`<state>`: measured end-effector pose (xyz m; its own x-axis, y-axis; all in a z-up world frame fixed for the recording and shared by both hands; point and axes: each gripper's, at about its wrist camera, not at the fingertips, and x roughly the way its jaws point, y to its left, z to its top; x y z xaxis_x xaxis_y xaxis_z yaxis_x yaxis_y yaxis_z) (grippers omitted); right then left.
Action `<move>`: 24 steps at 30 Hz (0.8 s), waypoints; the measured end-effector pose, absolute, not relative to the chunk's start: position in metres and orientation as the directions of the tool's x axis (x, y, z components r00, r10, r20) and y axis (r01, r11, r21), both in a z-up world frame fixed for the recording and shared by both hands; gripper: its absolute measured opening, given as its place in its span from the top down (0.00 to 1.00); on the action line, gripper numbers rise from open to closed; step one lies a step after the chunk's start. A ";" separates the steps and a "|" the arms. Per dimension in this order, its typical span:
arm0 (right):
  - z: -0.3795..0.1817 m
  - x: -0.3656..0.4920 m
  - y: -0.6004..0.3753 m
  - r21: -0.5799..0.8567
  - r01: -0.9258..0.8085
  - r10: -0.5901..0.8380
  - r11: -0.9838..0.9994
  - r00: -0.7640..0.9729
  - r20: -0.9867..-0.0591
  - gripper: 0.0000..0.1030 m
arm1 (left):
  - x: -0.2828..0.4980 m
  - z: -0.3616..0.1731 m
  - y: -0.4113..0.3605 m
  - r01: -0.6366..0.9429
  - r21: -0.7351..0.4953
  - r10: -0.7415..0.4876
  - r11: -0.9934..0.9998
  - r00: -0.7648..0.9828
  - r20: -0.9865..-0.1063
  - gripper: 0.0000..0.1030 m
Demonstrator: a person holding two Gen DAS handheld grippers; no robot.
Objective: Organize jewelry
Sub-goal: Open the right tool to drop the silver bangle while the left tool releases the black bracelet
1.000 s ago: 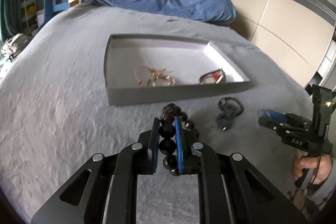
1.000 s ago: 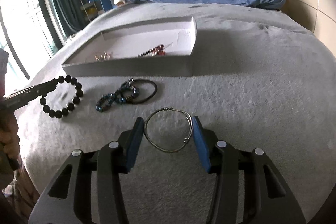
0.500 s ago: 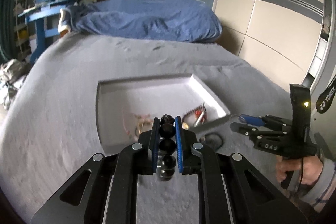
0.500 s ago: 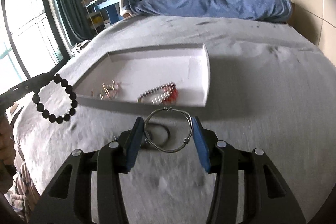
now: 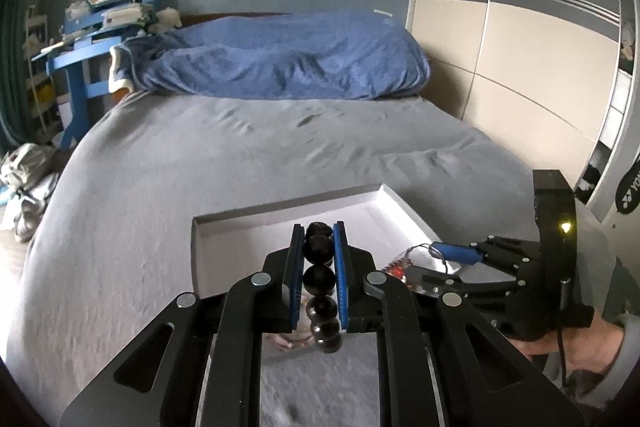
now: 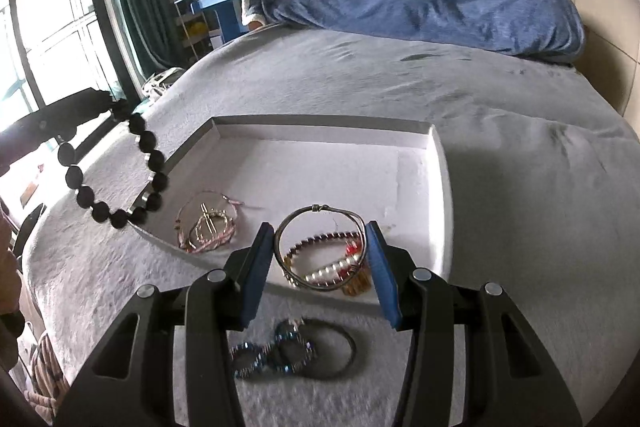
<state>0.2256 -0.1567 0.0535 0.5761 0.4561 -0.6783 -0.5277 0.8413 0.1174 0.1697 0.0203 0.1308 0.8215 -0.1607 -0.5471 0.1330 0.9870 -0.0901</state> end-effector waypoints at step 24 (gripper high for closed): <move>0.011 0.248 -0.117 0.055 -0.547 0.390 0.836 0.521 -0.759 0.54 | 0.207 0.057 0.049 0.042 -0.047 -0.063 0.998 0.739 -0.671 0.86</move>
